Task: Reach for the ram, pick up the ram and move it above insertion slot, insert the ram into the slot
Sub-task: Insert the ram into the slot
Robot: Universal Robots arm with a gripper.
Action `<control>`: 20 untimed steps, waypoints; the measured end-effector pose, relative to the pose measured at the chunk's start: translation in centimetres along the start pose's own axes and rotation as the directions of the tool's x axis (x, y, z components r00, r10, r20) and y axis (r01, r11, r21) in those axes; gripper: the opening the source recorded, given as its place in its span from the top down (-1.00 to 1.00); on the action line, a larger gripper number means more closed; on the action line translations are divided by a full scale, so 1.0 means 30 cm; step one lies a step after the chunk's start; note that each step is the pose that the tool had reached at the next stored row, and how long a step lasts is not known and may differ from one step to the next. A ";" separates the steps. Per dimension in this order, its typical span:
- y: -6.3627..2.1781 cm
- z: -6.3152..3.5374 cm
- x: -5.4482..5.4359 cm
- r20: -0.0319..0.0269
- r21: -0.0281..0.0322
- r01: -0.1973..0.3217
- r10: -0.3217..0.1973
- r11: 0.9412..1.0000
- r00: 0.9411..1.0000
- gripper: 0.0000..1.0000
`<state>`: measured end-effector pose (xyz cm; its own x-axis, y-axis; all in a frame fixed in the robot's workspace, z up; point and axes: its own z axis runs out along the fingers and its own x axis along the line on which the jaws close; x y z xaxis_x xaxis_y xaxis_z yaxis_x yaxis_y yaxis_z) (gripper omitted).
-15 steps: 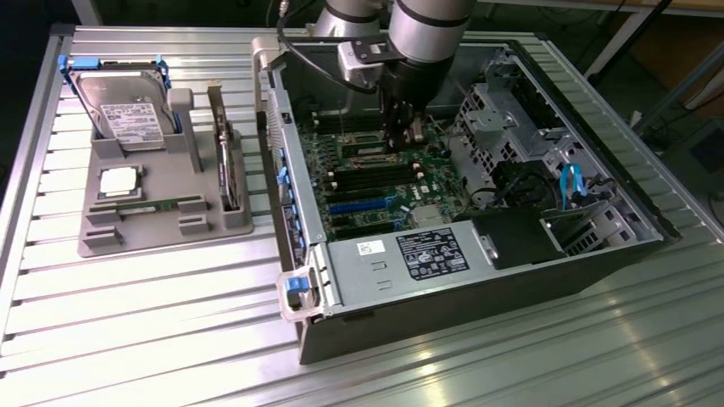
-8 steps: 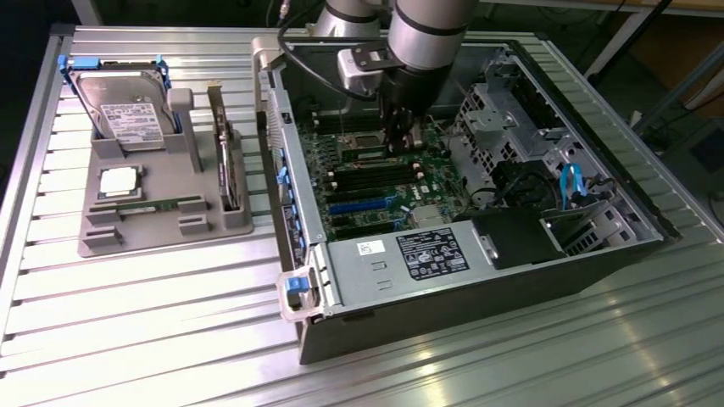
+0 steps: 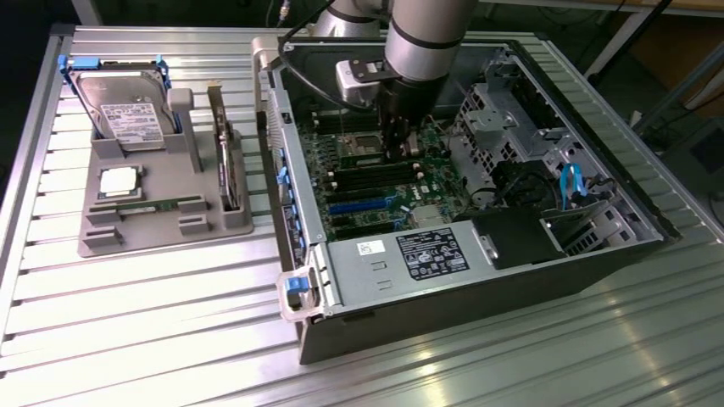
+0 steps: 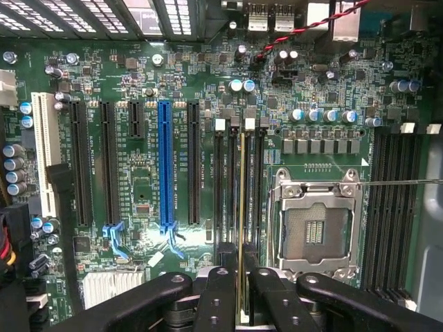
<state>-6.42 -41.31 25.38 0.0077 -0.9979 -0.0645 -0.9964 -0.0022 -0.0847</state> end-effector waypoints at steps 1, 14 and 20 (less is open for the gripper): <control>0.000 0.000 0.000 0.000 0.000 0.000 0.000 1.000 1.000 0.72; 0.002 0.024 0.017 0.000 0.000 0.000 0.000 1.000 1.000 0.72; 0.004 0.048 0.019 0.000 0.001 0.000 0.000 1.000 1.000 0.72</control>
<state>-6.42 -41.78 23.90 0.0077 -0.9979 -0.0646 -0.9963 -0.0022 -0.0854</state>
